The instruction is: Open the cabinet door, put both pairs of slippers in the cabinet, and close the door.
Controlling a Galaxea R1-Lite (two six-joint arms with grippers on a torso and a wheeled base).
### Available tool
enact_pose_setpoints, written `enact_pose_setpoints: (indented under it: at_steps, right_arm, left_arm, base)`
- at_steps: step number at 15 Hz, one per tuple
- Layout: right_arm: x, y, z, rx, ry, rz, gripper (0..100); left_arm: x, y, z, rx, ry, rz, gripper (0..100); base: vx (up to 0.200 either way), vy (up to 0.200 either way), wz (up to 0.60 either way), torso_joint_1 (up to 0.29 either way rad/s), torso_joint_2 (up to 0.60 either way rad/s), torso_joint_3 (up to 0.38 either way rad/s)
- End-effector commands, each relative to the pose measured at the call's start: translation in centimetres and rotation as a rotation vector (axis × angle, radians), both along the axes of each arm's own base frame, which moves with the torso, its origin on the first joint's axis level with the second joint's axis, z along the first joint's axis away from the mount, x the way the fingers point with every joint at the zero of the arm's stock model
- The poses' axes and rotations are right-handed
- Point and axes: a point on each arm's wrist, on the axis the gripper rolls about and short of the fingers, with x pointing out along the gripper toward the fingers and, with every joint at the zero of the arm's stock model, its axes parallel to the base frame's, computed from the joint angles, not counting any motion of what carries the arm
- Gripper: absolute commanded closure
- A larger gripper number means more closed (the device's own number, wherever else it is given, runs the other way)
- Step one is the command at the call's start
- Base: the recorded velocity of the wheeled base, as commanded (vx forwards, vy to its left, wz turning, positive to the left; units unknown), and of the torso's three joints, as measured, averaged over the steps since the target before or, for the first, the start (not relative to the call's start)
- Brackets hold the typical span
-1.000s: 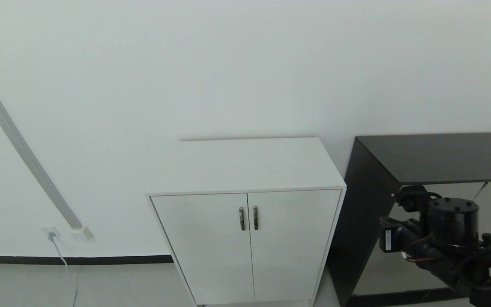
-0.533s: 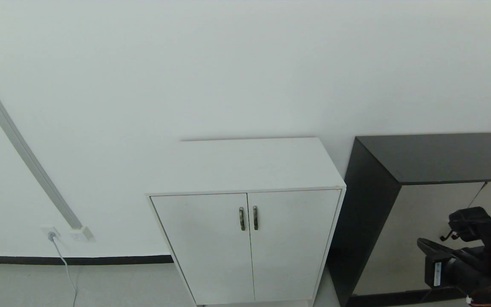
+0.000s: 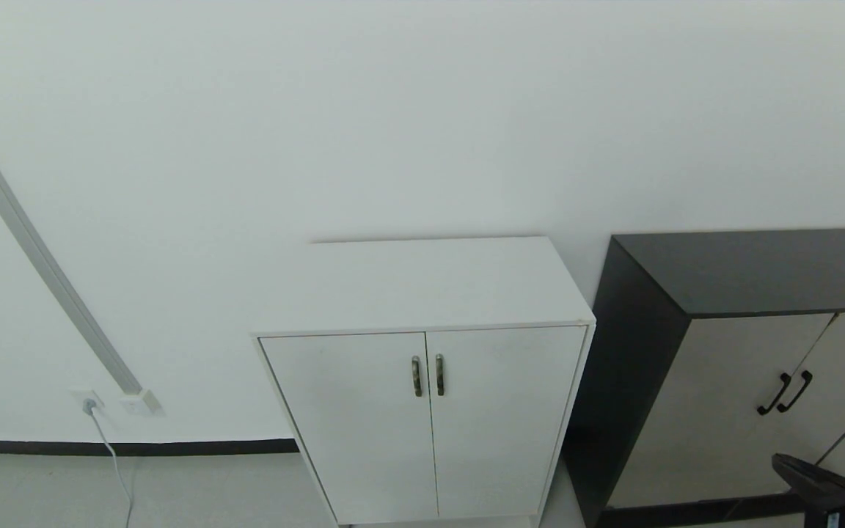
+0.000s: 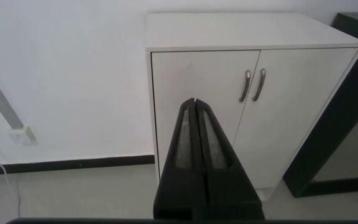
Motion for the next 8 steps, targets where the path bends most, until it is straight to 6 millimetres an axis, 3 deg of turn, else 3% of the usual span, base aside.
enact_pose_setpoints:
  at_steps: [1,8]
  right_arm:
    - [-3.3,-1.2,0.6,0.039,-0.045,0.054,100]
    - [-9.2,-3.3,-1.7,0.085,-0.005,0.201,100]
  left_arm:
    - [0.0,0.0,0.0,-0.001,0.0,-0.001,100]
    - [0.0,0.0,0.0,0.001,0.0,-0.001,100]
  base:
    - [0.0,0.0,0.0,0.0,0.0,0.0]
    - [0.0,0.0,0.0,0.0,0.0,0.0]
